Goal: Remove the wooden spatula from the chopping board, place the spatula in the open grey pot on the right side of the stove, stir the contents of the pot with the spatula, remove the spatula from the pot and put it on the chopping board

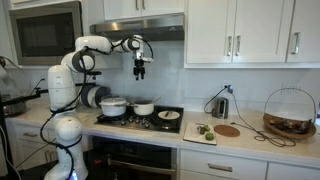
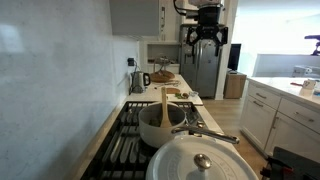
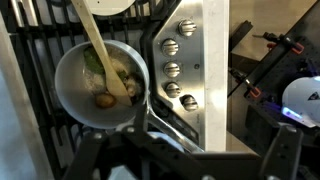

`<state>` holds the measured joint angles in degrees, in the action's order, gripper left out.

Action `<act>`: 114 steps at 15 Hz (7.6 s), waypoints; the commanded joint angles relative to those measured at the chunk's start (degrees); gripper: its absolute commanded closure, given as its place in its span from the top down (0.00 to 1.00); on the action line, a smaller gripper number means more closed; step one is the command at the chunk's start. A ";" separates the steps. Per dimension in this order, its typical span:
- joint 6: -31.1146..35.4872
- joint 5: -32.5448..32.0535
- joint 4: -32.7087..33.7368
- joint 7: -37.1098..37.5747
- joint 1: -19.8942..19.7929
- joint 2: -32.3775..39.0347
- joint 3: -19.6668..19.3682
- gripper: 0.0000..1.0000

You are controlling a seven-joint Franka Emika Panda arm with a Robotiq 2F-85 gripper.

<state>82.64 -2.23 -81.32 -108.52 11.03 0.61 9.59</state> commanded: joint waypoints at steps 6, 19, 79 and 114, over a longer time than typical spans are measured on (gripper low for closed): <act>-4.31 -0.15 4.93 -4.76 -0.01 1.88 0.07 1.00; 12.81 -8.86 5.52 -2.75 2.86 13.12 0.54 1.00; 27.76 -25.20 5.58 -1.91 3.94 27.13 -0.67 0.07; 47.10 -34.91 -9.71 -4.36 7.21 14.60 2.46 0.07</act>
<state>127.34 -37.94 -85.76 -112.36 19.69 19.65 10.94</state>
